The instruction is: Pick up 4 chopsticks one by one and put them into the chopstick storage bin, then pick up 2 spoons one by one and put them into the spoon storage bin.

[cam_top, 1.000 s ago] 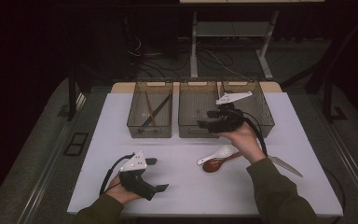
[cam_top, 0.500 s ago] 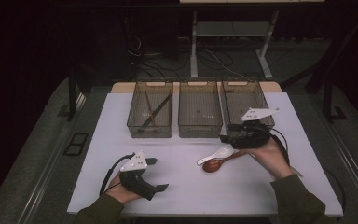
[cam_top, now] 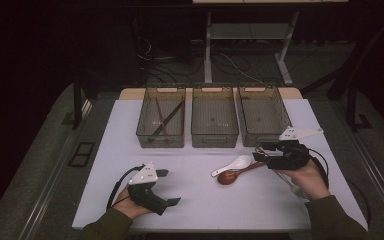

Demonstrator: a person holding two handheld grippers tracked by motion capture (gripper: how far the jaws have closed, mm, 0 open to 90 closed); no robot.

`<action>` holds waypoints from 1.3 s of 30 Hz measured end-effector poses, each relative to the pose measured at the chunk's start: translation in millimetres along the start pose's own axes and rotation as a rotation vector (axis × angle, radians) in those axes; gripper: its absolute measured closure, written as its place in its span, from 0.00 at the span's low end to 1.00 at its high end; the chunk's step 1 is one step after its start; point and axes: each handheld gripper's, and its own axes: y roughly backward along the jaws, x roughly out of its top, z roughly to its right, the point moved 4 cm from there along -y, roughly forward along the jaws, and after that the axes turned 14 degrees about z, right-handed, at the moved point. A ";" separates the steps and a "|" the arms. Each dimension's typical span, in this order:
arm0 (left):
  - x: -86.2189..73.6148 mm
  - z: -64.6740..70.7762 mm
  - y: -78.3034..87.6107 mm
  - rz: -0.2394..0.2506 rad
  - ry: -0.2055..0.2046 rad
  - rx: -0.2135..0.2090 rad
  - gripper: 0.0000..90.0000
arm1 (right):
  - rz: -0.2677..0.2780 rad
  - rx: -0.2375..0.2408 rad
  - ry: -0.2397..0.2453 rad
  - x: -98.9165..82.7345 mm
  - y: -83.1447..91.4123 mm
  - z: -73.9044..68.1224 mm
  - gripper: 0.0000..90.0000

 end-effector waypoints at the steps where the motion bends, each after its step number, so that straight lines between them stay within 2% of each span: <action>1: 0.0 0.1 0.0 0.001 0.000 0.001 0.01 | -0.002 -0.001 0.003 -1.4 0.5 0.2 0.50; 4: 0.2 0.5 0.2 0.001 -0.002 0.002 0.01 | -0.017 0.003 -0.010 -8.5 2.2 -0.8 0.51; 9: 0.2 0.5 0.2 0.000 -0.002 0.003 0.01 | -0.042 0.001 0.007 -20.9 3.4 -3.3 0.55; 11: 0.1 0.4 0.2 -0.001 -0.004 0.001 0.01 | -0.059 0.001 0.000 -26.0 2.7 -4.1 0.60; 16: 0.0 0.7 0.1 -0.003 -0.007 0.000 0.01 | -0.088 0.039 -0.012 -31.9 -4.1 -9.0 0.76; 25: -0.3 0.6 -0.8 -0.005 -0.005 0.003 0.01 | -0.129 0.088 0.022 -38.4 -27.6 -23.3 0.98; 35: -0.8 0.0 -0.5 -0.008 -0.005 0.004 0.01 | -0.147 0.108 0.051 -36.9 -65.7 -37.5 1.00; 39: -0.6 0.0 0.1 -0.007 -0.008 0.003 0.01 | -0.164 0.112 0.073 -38.5 -74.9 -44.3 1.00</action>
